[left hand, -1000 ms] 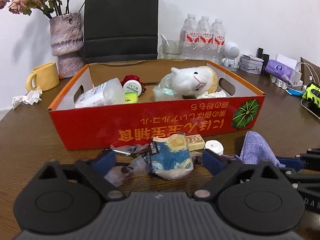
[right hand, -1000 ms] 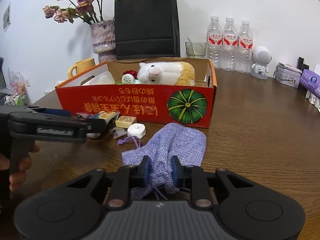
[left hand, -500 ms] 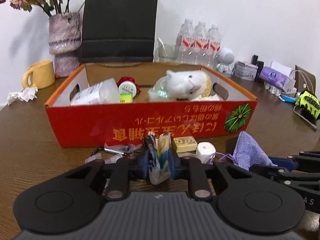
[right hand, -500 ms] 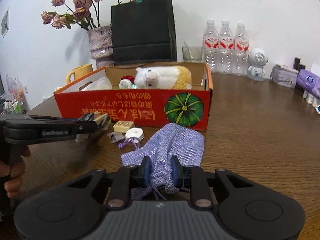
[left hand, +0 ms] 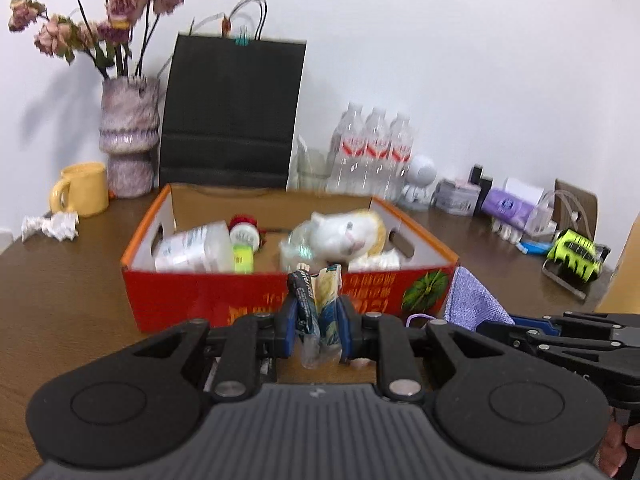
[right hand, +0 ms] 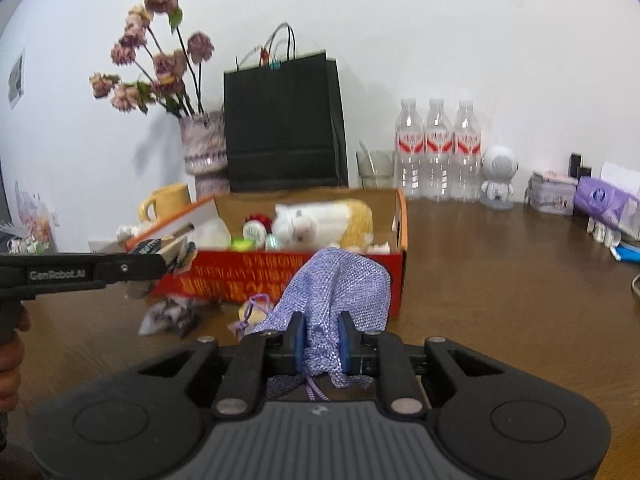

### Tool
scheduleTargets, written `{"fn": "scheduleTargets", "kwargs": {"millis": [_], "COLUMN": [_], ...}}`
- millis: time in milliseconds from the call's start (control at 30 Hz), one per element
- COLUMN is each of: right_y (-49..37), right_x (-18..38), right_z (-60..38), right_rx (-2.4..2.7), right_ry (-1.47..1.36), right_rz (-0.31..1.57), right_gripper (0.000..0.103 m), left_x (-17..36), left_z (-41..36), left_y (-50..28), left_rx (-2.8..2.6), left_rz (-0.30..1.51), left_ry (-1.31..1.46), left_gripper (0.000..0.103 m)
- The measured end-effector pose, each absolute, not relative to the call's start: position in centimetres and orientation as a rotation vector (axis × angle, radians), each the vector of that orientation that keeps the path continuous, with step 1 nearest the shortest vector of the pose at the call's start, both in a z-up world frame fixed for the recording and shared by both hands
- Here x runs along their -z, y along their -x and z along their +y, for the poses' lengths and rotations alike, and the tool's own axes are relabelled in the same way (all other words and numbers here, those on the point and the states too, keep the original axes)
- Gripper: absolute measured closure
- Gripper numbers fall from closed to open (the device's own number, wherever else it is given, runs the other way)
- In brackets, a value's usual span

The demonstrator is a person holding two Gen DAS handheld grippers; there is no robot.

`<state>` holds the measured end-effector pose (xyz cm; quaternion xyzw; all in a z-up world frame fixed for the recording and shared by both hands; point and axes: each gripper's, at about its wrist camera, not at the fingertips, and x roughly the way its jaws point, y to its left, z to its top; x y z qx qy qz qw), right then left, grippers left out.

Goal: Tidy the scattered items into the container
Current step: 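Lower the cloth bag into the box with the right gripper while the left gripper drops the packet in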

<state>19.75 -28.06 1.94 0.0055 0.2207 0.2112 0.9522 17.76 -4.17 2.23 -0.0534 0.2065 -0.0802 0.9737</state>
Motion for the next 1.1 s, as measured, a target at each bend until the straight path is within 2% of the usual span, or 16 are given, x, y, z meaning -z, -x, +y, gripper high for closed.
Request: {"fn": "scheduleTargets", "kwargs": {"millis": [267, 533, 967, 1100], "right_y": [-21.5, -28.3, -40.6, -41.6], "right_x": [-6.0, -8.9, -4.8, -3.5], "right_z": [-27.2, -23.0, -15.4, -14.7], "right_rx": [-0.451, -0.488, -0.519, -0.523], "right_ry": [-0.017, -0.036, -0.025, -0.011], "right_rz": [0.348, 0.331, 0.507, 0.556], "right_gripper": [0.087, 0.087, 0.087, 0.085], "left_x": [-5.8, -7.0, -2.0, -0.9], "left_z": [-2.6, -0.4, 4.0, 4.3], "left_y": [-19.1, -25.5, -36.5, -37.0], "left_rx": [0.16, 0.118, 0.048, 0.039], "left_rz": [0.325, 0.321, 0.491, 0.528], "left_ry": [0.126, 0.167, 0.289, 0.293], "left_gripper": [0.082, 0.082, 0.08, 0.071]}}
